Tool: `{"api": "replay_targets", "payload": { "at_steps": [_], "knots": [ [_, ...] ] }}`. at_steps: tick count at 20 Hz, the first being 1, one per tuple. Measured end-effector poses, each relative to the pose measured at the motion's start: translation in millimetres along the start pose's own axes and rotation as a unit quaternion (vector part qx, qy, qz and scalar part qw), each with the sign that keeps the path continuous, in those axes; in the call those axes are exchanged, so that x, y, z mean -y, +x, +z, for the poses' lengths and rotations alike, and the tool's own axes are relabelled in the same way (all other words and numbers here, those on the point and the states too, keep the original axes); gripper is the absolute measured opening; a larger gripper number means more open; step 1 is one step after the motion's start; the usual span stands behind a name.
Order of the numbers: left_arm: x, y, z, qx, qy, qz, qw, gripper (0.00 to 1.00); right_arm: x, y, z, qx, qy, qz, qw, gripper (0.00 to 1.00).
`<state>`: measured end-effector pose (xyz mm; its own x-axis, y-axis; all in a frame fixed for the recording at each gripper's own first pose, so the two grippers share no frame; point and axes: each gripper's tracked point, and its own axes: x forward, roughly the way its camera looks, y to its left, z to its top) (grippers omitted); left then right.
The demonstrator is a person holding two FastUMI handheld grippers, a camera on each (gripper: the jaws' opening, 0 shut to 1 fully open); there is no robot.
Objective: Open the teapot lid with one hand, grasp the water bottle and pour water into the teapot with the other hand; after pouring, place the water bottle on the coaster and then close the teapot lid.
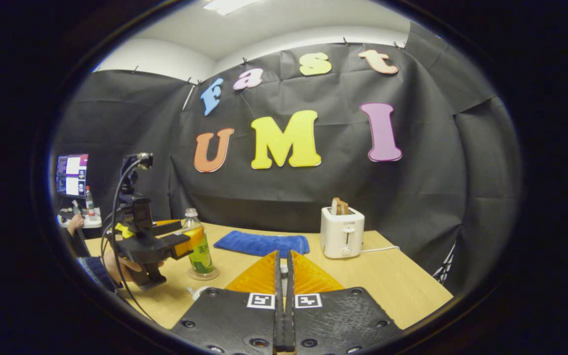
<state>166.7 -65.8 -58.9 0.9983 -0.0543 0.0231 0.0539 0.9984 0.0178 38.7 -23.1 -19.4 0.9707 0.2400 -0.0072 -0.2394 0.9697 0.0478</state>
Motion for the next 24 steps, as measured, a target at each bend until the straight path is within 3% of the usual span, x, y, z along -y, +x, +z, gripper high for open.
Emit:
{"api": "replay_targets", "payload": {
  "at_steps": [8,13,18,24],
  "knots": [
    [1,-27,66,0.020,-0.015,-0.011,1.000,0.96,-33,17,-27,-0.025,-0.002,0.031,0.999,0.00],
    [-10,-68,94,0.028,-0.025,-0.023,0.999,0.96,-50,30,-45,-0.039,0.011,0.043,0.998,0.00],
    [-20,-119,88,0.004,0.008,-0.044,0.999,0.96,-74,35,-49,-0.031,0.018,0.060,0.998,0.00],
    [-46,-162,90,0.017,-0.013,-0.041,0.999,0.96,-111,39,-55,-0.018,0.038,0.079,0.996,0.00]
  ]
}}
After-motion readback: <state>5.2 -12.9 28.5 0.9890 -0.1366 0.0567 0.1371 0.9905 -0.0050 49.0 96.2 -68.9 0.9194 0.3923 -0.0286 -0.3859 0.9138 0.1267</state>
